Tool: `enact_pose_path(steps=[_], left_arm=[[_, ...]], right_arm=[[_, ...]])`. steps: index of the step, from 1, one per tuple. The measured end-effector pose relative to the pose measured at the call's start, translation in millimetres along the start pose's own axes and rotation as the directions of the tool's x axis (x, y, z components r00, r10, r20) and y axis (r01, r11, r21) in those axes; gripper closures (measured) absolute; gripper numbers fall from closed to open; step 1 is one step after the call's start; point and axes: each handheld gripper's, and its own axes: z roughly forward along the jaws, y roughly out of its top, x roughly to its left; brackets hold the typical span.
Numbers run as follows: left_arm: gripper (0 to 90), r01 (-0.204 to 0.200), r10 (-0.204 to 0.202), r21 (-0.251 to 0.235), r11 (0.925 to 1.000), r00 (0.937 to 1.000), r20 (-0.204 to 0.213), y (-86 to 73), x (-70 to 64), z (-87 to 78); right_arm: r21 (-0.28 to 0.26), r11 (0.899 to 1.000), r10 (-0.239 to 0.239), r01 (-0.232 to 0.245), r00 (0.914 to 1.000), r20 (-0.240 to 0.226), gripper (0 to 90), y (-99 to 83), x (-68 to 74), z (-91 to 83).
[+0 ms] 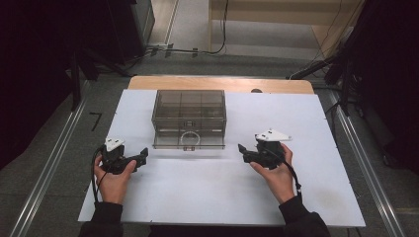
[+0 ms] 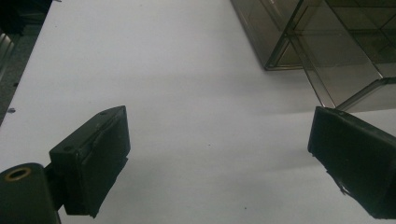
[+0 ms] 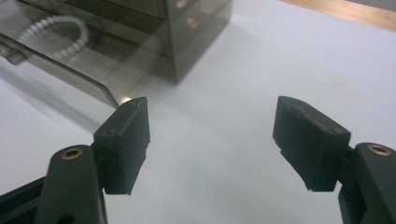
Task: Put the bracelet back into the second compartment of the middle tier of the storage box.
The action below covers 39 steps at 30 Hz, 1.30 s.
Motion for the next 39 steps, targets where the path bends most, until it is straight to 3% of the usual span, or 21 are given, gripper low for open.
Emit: enact_pose_path(steps=[2, 4, 5, 10, 13, 21, 39], left_arm=[[5.7, 0.001, -0.001, 0.0, 1.0, 1.0, 0.0, 0.0, 0.2, -0.4], [5.7, 0.004, -0.004, 0.0, 1.0, 1.0, 0.0, -0.1, 0.2, -0.8], [5.7, 0.004, -0.004, 0.0, 1.0, 1.0, 0.0, -0.1, 0.2, -0.9], [5.7, 0.007, -0.007, -0.004, 1.0, 1.0, 0.0, -0.1, 0.0, -1.2], [5.7, 0.006, -0.006, -0.004, 1.0, 1.0, -0.001, -0.3, -0.9, -1.4], [5.7, 0.003, -0.003, -0.002, 1.0, 1.0, 0.005, -0.6, -3.7, -1.5], [5.7, -0.001, 0.001, -0.011, 0.9999, 1.0, 0.004, -0.8, -4.2, -1.5]], right_arm=[[0.003, 1.0, 0.003, -0.004, 0.9993, 0.037, 23.1, -8.1, -9.9, -7.4], [0.004, 1.0, 0.01, -0.01, 0.999, 0.043, 22.7, -10.2, -12.5, -9.3], [0.01, 1.0, 0.017, -0.018, 0.9976, 0.067, 21.9, -16.9, -20.9, -14.9], [0.029, 0.999, 0.036, -0.039, 0.9951, 0.092, 20.4, -27.6, -35.3, -24.0], [0.038, 0.998, 0.05, -0.055, 0.9903, 0.13, 19.9, -39.4, -50.3, -33.5], [0.044, 0.996, 0.073, -0.081, 0.9823, 0.173, 19.0, -55.5, -67.6, -44.7], [0.051, 0.986, 0.138, -0.157, 0.952, 0.273, 18.2, -92.3, -113.7, -73.5]])
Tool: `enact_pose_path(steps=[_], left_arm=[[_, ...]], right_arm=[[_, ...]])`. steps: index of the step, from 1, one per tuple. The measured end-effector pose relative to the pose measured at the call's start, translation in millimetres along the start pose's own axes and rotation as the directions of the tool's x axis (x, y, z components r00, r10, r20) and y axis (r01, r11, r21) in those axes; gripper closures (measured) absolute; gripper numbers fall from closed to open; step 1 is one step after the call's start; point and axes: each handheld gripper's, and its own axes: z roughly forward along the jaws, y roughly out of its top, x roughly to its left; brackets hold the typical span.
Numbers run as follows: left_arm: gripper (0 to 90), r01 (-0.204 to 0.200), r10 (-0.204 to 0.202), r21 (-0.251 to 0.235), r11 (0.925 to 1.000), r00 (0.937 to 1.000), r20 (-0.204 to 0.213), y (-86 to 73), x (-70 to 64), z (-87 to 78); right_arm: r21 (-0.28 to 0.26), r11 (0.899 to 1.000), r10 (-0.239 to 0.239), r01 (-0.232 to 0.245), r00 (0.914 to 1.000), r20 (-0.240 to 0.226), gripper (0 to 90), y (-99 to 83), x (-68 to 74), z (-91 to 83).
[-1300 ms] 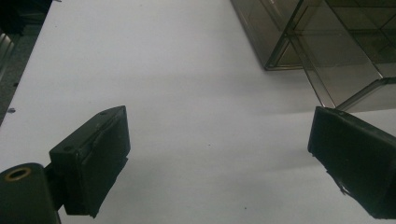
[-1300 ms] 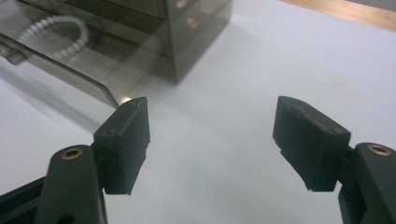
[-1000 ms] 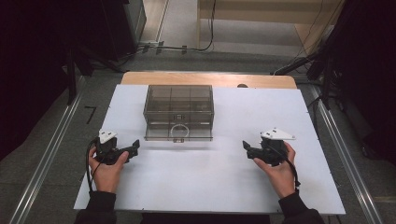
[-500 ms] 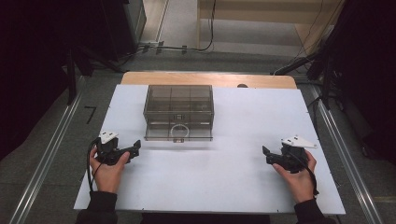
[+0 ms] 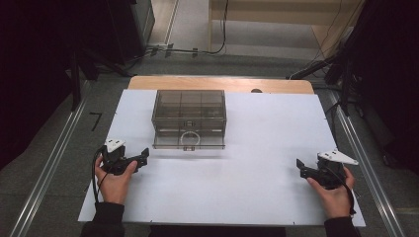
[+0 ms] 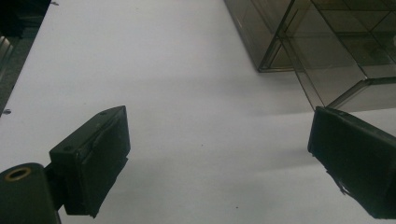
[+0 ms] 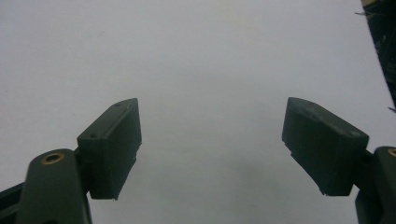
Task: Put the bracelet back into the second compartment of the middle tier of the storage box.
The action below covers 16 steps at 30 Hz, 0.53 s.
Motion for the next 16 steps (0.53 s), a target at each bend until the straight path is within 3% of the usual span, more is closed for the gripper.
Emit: enact_pose_path(steps=[8, 16], left_arm=[[5.8, 0.003, -0.003, -0.005, 1.0, 0.9999, 0.012, -0.5, -1.4, -0.9], [7.7, 0.0, 0.001, -0.026, 0.9997, 0.9993, 0.036, -3.0, -7.9, -8.7]], right_arm=[[0.0, 1.0, 0.02, -0.02, 0.9994, 0.028, 18.0, -10.4, -19.9, -7.3], [-0.011, 1.0, 0.023, -0.023, 0.999, 0.038, 18.0, -13.8, -26.6, -11.5]])
